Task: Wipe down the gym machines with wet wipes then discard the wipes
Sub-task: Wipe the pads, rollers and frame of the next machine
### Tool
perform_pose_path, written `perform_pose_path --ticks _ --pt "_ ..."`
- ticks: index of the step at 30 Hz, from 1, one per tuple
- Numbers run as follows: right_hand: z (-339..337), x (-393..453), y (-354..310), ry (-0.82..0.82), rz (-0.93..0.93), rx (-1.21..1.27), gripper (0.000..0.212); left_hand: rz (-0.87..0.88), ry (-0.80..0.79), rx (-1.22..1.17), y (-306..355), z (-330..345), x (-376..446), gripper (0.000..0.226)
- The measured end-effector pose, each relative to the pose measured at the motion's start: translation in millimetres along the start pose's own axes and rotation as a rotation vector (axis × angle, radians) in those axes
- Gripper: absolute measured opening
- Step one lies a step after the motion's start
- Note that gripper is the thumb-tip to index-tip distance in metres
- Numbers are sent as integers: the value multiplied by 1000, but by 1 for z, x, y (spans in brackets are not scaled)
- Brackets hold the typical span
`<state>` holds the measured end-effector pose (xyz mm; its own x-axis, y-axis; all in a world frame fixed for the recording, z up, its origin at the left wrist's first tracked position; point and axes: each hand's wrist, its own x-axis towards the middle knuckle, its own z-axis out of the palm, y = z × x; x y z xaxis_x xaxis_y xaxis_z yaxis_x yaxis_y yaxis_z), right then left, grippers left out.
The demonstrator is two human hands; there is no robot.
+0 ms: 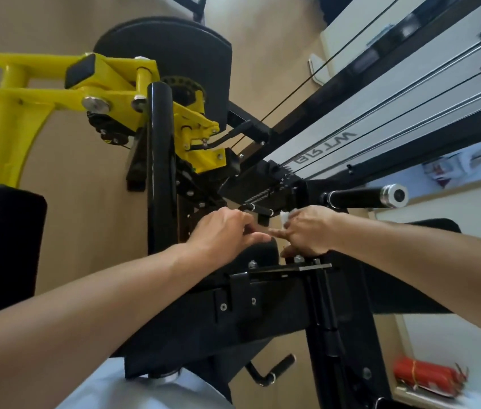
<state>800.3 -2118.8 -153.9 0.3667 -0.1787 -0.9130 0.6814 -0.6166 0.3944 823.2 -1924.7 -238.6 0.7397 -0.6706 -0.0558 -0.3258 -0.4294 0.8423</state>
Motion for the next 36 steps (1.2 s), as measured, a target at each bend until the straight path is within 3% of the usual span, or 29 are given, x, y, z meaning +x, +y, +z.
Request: perform_pose_path --ticks 4,8,11,17,20,25,29,36 --pt "-9 14 6 52 164 29 100 81 14 9 3 -1 -1 60" --pt "5 8 0 32 86 -10 94 134 112 174 4 -4 -1 69" --pt "2 6 5 61 98 -12 88 112 76 191 5 -1 2 62" --pt "-1 12 1 51 204 -3 97 71 78 129 1 -3 7 60" --pt "-2 5 1 80 203 61 92 155 183 92 9 -18 2 50" --pt "-11 8 5 107 269 69 88 354 369 253 -11 -84 12 41" --pt "-13 11 4 124 312 32 87 317 309 262 -47 -100 9 35" --pt "-4 6 2 120 256 -12 88 286 18 575 -57 -108 8 84"
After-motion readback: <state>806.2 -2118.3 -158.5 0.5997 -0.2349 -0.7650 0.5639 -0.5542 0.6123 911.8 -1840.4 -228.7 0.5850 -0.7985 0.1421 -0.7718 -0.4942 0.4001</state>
